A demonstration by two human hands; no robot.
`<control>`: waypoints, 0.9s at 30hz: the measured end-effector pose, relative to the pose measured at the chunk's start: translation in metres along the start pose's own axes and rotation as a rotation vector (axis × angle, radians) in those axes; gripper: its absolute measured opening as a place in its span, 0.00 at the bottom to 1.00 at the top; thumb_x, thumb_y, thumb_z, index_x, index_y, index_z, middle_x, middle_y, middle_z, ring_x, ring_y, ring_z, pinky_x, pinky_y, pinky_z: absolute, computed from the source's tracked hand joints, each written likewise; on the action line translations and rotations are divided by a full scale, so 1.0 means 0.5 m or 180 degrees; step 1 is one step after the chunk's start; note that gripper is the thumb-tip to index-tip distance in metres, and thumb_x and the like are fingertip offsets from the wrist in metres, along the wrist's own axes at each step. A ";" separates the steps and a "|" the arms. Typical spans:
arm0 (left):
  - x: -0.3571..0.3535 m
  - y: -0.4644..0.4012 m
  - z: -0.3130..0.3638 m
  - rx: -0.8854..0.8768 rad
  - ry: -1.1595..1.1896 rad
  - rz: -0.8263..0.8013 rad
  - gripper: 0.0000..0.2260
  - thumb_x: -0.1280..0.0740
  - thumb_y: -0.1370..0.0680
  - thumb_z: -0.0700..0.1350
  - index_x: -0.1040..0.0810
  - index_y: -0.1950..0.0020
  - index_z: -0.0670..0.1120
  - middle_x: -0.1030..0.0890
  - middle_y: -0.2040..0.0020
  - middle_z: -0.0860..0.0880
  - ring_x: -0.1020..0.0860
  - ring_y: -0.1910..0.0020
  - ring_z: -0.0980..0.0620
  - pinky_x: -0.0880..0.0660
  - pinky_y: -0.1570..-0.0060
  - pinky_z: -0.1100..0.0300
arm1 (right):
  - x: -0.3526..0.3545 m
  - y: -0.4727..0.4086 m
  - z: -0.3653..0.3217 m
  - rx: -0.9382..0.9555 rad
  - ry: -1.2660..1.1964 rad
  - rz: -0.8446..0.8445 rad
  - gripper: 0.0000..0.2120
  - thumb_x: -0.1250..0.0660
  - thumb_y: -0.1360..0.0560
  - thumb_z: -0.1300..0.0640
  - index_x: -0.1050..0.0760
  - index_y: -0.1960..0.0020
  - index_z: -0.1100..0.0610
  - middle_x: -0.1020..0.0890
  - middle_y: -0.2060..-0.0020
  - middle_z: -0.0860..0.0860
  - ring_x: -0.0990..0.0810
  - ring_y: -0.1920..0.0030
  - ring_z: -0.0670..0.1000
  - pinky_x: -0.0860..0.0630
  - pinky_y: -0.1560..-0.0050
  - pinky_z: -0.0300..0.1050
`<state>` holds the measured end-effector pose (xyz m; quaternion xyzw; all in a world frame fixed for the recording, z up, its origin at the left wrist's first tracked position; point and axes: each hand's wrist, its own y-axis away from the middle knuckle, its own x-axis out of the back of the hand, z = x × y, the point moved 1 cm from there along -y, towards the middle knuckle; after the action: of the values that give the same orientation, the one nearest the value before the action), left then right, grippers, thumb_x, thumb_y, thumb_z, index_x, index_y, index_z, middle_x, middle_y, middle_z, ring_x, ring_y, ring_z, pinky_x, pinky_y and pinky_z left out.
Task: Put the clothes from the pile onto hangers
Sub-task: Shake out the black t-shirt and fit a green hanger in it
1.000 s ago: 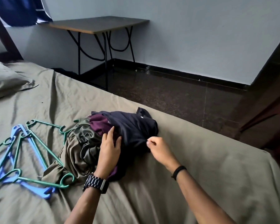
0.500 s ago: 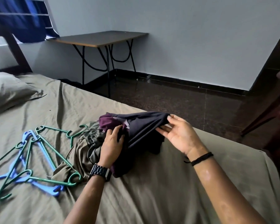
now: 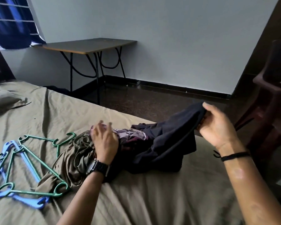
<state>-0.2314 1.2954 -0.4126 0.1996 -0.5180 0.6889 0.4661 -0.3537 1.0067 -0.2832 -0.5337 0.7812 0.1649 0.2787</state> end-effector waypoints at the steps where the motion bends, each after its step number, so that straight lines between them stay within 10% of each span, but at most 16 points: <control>1: -0.002 0.011 0.035 -0.0365 0.0457 -0.0123 0.18 0.35 0.29 0.37 0.25 0.40 0.41 0.26 0.42 0.38 0.28 0.42 0.38 0.33 0.40 0.47 | 0.018 0.004 -0.001 0.0016 0.0233 -0.0039 0.05 0.38 0.24 0.60 0.26 0.58 0.54 0.20 0.60 0.52 0.21 0.57 0.51 0.28 0.52 0.44; 4: -0.028 0.064 0.141 -0.0872 0.1564 -0.1398 0.21 0.35 0.25 0.38 0.31 0.31 0.43 0.21 0.44 0.42 0.23 0.44 0.43 0.30 0.43 0.56 | 0.056 0.030 -0.014 0.0109 0.0439 -0.0094 0.03 0.32 0.32 0.58 0.24 0.58 0.54 0.22 0.51 0.60 0.24 0.50 0.58 0.32 0.49 0.50; 9: -0.119 0.121 0.217 -0.0925 0.1310 -0.2524 0.31 0.33 0.24 0.46 0.41 0.24 0.50 0.27 0.38 0.40 0.27 0.37 0.42 0.33 0.36 0.56 | 0.137 0.068 -0.048 0.0532 0.0297 0.0483 0.11 0.43 0.23 0.66 0.27 0.59 0.55 0.20 0.64 0.49 0.22 0.60 0.47 0.26 0.59 0.37; 12: -0.142 0.121 0.246 -0.0379 0.1333 -0.2683 0.30 0.35 0.24 0.43 0.42 0.25 0.48 0.24 0.39 0.37 0.25 0.39 0.39 0.31 0.41 0.56 | 0.219 0.080 -0.052 0.0574 0.0708 0.0950 0.11 0.43 0.23 0.68 0.27 0.58 0.55 0.19 0.66 0.49 0.21 0.60 0.49 0.26 0.59 0.39; 20: -0.180 0.168 0.317 -0.0641 0.0355 -0.2854 0.20 0.40 0.24 0.41 0.31 0.32 0.47 0.23 0.40 0.40 0.24 0.41 0.38 0.27 0.46 0.51 | 0.367 0.094 0.077 -0.0737 0.5805 0.0992 0.10 0.33 0.26 0.56 0.26 0.47 0.60 0.23 0.44 0.61 0.26 0.42 0.61 0.30 0.45 0.49; 27: -0.176 0.206 0.300 -0.1017 0.1027 -0.2646 0.15 0.35 0.26 0.41 0.24 0.40 0.41 0.31 0.38 0.43 0.32 0.39 0.41 0.36 0.37 0.56 | 0.272 0.076 0.193 0.0186 0.4769 -0.0039 0.28 0.32 0.25 0.56 0.36 0.27 0.58 0.31 0.34 0.56 0.31 0.33 0.55 0.38 0.34 0.42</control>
<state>-0.3073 1.1188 -0.4763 0.2062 -0.4147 0.3779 0.8017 -0.4012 0.9733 -0.4441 -0.4998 0.7629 -0.2650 -0.3129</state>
